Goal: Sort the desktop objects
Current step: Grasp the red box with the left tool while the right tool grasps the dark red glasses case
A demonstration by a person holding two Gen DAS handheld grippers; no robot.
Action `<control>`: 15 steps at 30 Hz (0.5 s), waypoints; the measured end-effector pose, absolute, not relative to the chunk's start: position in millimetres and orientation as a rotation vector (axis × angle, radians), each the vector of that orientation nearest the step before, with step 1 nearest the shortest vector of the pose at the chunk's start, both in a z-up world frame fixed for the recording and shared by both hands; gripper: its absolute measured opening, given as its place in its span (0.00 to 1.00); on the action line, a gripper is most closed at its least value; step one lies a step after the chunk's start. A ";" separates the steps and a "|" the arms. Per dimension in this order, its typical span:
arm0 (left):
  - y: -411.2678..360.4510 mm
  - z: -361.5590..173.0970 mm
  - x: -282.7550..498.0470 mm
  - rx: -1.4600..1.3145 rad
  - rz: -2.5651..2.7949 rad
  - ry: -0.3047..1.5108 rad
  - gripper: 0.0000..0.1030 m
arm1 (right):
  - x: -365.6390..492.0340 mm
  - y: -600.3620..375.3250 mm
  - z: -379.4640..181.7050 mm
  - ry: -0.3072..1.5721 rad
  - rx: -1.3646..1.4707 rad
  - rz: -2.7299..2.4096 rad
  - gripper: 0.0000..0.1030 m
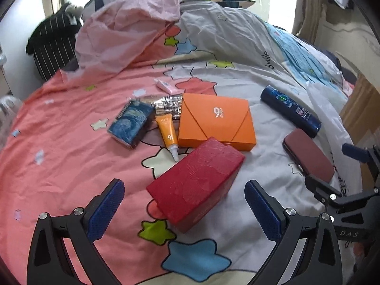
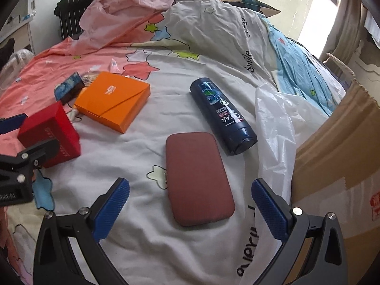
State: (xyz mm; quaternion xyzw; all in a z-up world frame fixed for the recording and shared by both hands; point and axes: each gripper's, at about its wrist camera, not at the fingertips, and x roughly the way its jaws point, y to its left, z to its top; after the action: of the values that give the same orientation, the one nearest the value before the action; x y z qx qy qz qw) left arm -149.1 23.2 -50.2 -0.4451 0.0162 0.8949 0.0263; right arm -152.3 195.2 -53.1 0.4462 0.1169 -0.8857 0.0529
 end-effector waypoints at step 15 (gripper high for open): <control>28.5 -60.2 -154.7 -1.377 2.692 0.038 0.67 | -164.0 208.3 -61.8 0.324 1.372 -2.696 0.99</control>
State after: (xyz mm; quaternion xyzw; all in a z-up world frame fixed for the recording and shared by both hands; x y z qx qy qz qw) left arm -154.7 28.5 -60.2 -0.4545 0.0126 0.8887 0.0586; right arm -164.0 208.3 -61.8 0.4504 0.1063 -0.8851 0.0495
